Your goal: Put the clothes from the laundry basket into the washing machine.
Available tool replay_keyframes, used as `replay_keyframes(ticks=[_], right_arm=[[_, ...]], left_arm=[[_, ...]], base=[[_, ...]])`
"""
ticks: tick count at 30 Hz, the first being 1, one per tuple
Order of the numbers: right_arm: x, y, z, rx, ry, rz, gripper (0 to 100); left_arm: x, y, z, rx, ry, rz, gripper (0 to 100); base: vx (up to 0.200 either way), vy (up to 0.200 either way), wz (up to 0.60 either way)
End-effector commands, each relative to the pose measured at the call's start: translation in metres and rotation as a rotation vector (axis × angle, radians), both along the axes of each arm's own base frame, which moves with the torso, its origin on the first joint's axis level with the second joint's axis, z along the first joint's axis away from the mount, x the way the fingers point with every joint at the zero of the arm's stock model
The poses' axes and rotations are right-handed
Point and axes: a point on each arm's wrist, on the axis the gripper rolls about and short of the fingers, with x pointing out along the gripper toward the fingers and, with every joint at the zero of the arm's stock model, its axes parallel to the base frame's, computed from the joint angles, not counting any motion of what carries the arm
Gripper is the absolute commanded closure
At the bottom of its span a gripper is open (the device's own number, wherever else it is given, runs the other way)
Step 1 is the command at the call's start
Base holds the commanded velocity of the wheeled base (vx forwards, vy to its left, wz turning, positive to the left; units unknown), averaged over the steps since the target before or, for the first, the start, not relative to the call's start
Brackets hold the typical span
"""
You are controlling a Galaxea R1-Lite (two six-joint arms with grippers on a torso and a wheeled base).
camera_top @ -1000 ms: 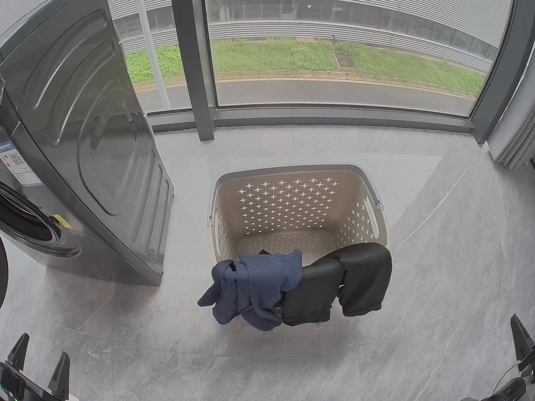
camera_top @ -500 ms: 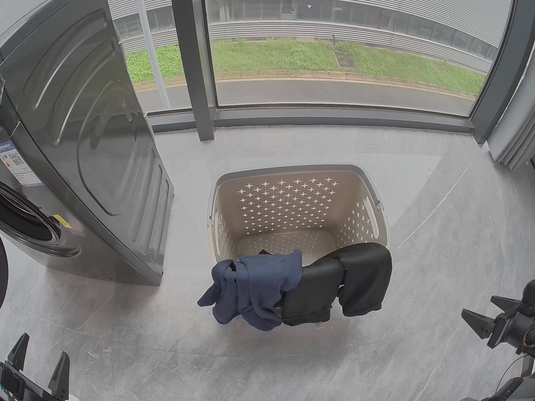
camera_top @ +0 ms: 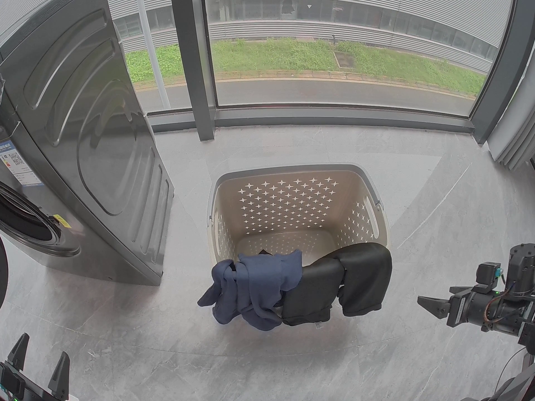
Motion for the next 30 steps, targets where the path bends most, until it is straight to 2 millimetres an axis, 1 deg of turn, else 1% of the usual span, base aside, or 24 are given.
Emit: replay_keyframes(ticks=[1,4,7,8,10,11,13,17,24,26,30], right_arm=[[0.029,0.02,-0.02,-0.013,0.066,0.04,0],[0.039,0.033,-0.026,-0.022,0.061,0.034,0],[0.046,0.041,-0.031,-0.02,0.061,0.026,0],[0.051,0.047,-0.033,-0.014,0.049,0.037,0],[0.054,0.049,-0.034,-0.011,0.04,0.043,0],[0.059,0.053,-0.037,-0.009,0.033,0.049,0],[0.061,0.055,-0.04,-0.01,0.031,0.053,0],[0.073,0.063,-0.051,-0.011,0.017,0.062,0],[0.087,0.072,-0.063,-0.016,-0.013,0.062,0],[0.092,0.075,-0.065,-0.018,-0.02,0.056,0],[0.098,0.081,-0.061,-0.008,-0.048,0.067,0]], left_arm=[[0.0,0.0,-0.004,0.0,0.004,0.0,0],[0.0,0.0,-0.005,0.0,0.006,0.0,0],[0.0,0.0,-0.004,0.0,0.004,0.0,0],[0.0,0.0,-0.004,0.0,0.004,0.0,0],[0.0,0.0,-0.004,0.0,0.004,0.0,0],[0.0,0.0,-0.004,0.0,0.004,0.0,0],[0.0,0.0,-0.004,0.0,0.004,0.0,0],[0.0,0.0,-0.004,0.0,0.004,0.0,0],[0.0,0.0,-0.004,0.0,0.004,0.0,0],[0.0,0.0,-0.004,0.0,0.004,0.0,0],[0.0,0.0,-0.004,0.0,0.004,0.0,0]], base=[[0.0,0.0,0.0],[0.0,0.0,0.0],[0.0,0.0,0.0],[0.0,0.0,0.0],[0.0,0.0,0.0],[0.0,0.0,0.0],[0.0,0.0,0.0],[0.0,0.0,0.0],[0.0,0.0,0.0],[0.0,0.0,0.0],[0.0,0.0,0.0]])
